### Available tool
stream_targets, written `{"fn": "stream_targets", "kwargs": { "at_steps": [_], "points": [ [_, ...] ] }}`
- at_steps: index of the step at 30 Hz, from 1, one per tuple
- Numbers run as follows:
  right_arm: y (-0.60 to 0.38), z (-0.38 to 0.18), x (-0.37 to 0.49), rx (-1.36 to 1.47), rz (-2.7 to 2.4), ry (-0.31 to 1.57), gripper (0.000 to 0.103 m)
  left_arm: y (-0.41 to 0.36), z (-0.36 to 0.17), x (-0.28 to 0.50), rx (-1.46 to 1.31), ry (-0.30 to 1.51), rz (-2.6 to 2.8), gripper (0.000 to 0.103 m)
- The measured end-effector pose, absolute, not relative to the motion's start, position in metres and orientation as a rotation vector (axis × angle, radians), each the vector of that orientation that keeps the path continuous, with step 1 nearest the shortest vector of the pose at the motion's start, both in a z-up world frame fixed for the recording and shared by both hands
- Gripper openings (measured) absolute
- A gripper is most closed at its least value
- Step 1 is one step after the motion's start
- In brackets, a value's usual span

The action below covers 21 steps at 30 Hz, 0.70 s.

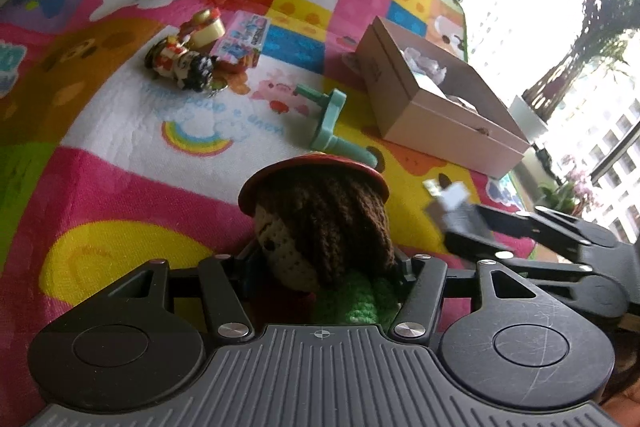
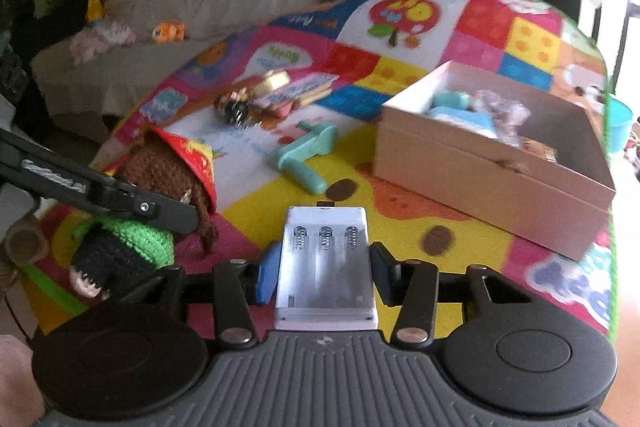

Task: Organize objects
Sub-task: 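Hold the doll with the left gripper while the right gripper grasps the white battery charger, then lower the doll into the pink box with the left gripper while the right gripper carries the charger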

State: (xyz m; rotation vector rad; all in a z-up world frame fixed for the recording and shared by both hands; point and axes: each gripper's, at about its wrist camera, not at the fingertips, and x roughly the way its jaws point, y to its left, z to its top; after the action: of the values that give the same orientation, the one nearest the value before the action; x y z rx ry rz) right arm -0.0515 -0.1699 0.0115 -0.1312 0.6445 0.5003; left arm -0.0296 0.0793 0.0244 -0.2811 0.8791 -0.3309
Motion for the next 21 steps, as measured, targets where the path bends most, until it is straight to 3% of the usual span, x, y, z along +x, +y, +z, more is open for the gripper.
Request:
{"fn": "stream_targets", "kwargs": {
  "at_steps": [10,17,21],
  "points": [
    [-0.238,0.021,-0.064,0.046,0.38,0.507,0.047,-0.008,0.117,0.067,-0.272,0.687,-0.55,0.062],
    [-0.25,0.007,-0.063,0.093,0.34,0.446,0.047,-0.107,0.086,0.18,-0.425,0.841,-0.633,0.062],
    [-0.26,0.002,-0.057,0.133,0.332,0.443,0.047,-0.143,0.059,0.217,-0.337,0.848,-0.566,0.063]
  ]
}}
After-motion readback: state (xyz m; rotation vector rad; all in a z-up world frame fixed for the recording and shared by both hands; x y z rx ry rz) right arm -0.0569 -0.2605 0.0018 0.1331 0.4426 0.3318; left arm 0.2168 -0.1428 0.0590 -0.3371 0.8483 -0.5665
